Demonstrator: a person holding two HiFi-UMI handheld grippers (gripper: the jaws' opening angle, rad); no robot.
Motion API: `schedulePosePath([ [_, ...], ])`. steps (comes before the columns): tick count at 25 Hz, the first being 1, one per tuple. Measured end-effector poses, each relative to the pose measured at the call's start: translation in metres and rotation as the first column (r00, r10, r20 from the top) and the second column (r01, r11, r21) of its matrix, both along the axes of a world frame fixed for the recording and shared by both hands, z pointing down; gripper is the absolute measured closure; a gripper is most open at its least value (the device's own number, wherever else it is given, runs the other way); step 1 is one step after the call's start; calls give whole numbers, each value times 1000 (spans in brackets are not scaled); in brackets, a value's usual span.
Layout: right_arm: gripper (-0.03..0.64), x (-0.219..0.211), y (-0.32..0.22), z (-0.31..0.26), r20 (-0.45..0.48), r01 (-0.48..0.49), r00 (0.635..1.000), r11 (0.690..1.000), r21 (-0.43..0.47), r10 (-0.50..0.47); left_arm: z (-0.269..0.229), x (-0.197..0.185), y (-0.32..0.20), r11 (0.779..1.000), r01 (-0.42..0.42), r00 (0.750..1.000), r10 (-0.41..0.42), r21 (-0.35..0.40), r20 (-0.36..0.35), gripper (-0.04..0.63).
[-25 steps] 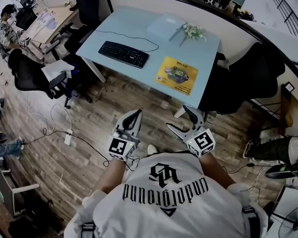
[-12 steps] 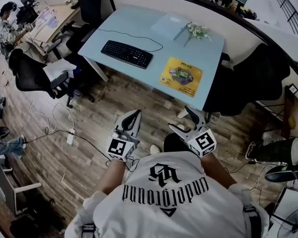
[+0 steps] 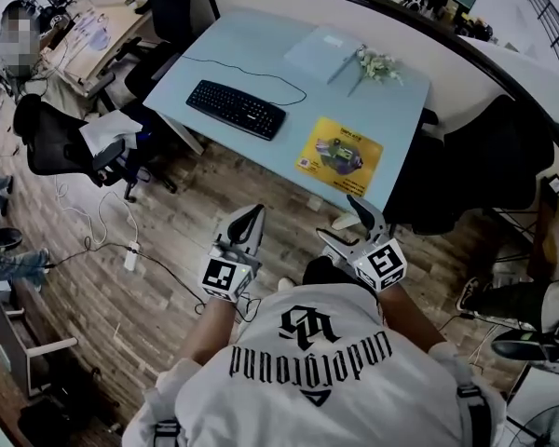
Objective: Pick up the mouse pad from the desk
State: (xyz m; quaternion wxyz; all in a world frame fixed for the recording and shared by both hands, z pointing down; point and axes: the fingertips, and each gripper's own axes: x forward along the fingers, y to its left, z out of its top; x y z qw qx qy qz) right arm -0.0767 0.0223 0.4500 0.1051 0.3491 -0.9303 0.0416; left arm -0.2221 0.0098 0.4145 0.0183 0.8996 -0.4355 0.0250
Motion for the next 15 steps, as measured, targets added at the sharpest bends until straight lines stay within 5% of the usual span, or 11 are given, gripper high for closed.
schedulePosePath([
  [15, 220, 143, -111, 4, 8, -116, 993, 993, -22, 117, 15, 147, -118, 990, -132, 991, 133, -45, 6, 588],
])
